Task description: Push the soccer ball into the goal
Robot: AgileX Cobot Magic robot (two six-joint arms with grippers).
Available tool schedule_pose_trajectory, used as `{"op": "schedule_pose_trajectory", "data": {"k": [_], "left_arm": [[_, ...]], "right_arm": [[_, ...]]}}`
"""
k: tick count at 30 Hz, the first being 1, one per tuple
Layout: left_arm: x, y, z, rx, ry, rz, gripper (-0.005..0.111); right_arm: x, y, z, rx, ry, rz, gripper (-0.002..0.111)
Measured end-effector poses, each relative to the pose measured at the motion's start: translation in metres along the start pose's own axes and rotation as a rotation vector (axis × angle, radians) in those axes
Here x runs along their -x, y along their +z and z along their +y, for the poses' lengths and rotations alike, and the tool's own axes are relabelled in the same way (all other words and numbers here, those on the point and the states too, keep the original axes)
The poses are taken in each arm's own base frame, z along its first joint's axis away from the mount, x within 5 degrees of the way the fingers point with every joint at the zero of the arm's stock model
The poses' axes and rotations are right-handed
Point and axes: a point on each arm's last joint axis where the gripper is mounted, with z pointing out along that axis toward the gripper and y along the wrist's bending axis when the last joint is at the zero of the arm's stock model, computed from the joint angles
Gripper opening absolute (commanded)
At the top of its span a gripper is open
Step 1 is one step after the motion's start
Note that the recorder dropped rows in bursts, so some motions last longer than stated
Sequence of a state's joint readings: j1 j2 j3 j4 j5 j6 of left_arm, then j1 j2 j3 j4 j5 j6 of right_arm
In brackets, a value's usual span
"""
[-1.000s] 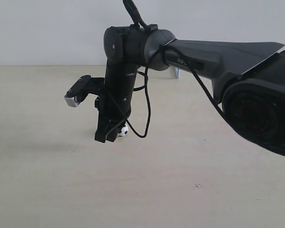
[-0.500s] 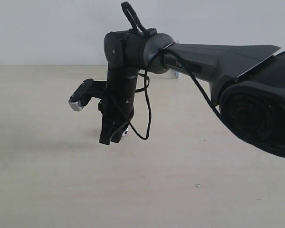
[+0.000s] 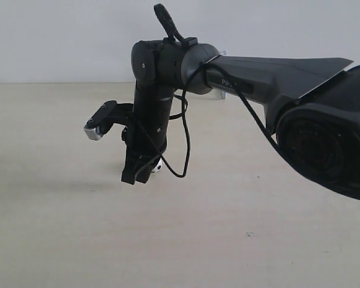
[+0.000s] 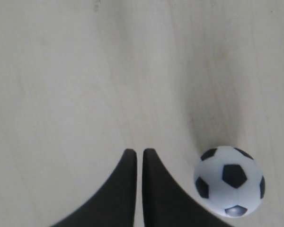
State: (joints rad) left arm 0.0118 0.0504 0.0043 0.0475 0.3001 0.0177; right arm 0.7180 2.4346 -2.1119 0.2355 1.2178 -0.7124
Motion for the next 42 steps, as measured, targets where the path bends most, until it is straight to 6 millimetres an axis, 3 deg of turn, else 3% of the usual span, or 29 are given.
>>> {"op": "schedule_pose_trajectory", "data": {"k": [21, 42], "left_arm": [[0.000, 0.000, 0.000, 0.000, 0.000, 0.000, 0.006], [0.000, 0.000, 0.000, 0.000, 0.000, 0.000, 0.006]], "right_arm": [[-0.001, -0.009, 0.007, 0.030, 0.003, -0.024, 0.000], [-0.008, -0.012, -0.003, 0.014, 0.006, -0.018, 0.000]]}}
